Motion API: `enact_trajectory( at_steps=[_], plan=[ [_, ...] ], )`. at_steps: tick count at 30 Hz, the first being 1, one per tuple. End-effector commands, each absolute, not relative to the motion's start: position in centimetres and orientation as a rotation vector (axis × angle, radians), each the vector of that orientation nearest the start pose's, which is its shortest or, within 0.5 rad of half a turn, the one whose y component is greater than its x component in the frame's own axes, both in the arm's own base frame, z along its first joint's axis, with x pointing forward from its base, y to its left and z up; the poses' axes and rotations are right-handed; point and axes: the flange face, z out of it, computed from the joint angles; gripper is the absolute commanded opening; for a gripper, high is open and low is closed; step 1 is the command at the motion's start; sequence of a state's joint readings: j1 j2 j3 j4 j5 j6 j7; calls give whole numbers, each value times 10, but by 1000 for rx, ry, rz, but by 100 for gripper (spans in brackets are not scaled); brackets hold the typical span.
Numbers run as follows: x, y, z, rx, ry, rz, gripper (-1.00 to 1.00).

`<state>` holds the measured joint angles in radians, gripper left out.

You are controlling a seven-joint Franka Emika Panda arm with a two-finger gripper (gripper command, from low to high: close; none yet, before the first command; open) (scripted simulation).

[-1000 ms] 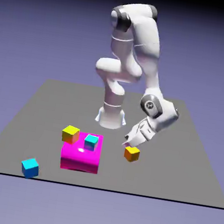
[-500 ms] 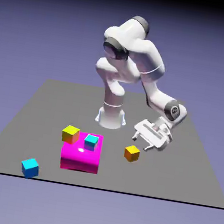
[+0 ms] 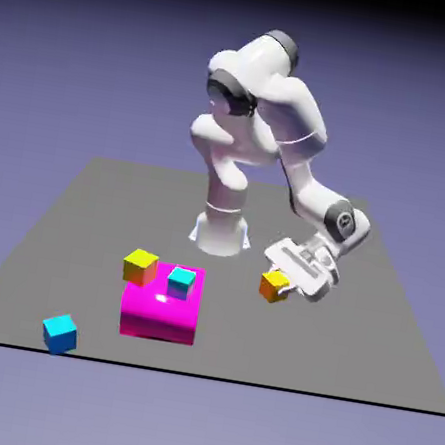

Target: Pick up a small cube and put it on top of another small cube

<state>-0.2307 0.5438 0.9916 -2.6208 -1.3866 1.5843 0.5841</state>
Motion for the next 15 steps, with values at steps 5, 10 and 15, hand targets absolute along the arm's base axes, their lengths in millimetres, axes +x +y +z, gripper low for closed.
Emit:
enact_trajectory(
  at_steps=[5,10,15],
  plan=[
    [316,156,149,1645,1186,-375,-100],
    [360,115,190,1741,1066,-445,-100],
    [396,76,249,1880,957,-440,-100]
  ],
)
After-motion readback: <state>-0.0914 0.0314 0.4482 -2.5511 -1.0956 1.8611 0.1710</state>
